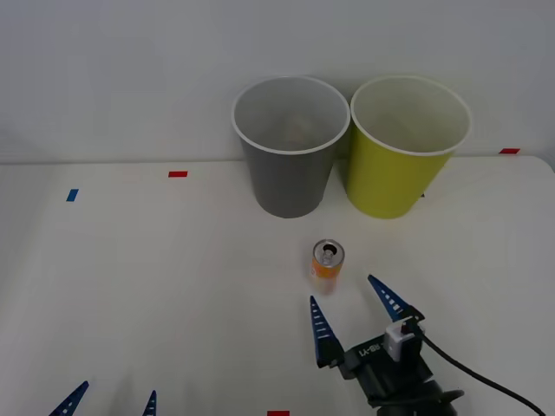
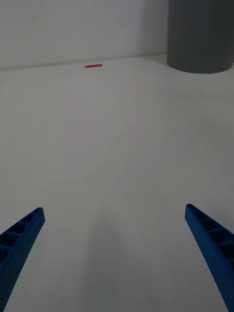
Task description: Put cans in the gray bin and PET bottles in the light green bin.
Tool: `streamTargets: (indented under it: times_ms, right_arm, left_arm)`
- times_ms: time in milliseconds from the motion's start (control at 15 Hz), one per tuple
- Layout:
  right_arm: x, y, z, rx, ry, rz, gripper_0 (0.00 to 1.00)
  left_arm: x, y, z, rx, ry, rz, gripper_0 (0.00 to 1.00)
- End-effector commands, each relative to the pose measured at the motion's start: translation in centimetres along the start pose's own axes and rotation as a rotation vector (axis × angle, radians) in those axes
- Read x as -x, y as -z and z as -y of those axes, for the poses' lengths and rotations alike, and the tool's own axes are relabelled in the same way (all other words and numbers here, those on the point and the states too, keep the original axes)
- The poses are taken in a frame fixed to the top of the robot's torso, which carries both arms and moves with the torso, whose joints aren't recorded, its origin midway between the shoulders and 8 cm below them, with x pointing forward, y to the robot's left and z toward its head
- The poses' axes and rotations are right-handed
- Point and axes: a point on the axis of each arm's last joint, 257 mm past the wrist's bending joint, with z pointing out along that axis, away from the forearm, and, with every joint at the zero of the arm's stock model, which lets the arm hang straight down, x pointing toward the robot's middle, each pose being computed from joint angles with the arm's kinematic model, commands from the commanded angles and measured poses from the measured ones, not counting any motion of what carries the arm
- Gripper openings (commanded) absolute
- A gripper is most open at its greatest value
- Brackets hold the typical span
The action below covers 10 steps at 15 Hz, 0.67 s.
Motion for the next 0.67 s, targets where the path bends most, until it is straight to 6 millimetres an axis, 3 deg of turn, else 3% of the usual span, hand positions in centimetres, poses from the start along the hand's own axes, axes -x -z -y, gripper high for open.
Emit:
streamTargets:
  times_ms: [67, 333, 667]
  right_arm:
    - [-0.7, -1.6, 0.2, 0.006, 0.003, 0.023, 1.00]
    - [0.8, -4.3, 0.1, 0.019, 0.009, 0.054, 1.00]
    - [1.1, -5.4, 0.8, 0.013, 0.020, 0.044, 1.00]
  left_arm:
    - [0.0, 0.0, 0.0, 0.000, 0.000, 0.000, 1.00]
    - [0.0, 0.0, 0.0, 0.000, 0.000, 0.000, 1.00]
    - [0.0, 0.0, 0.0, 0.000, 0.000, 0.000, 1.00]
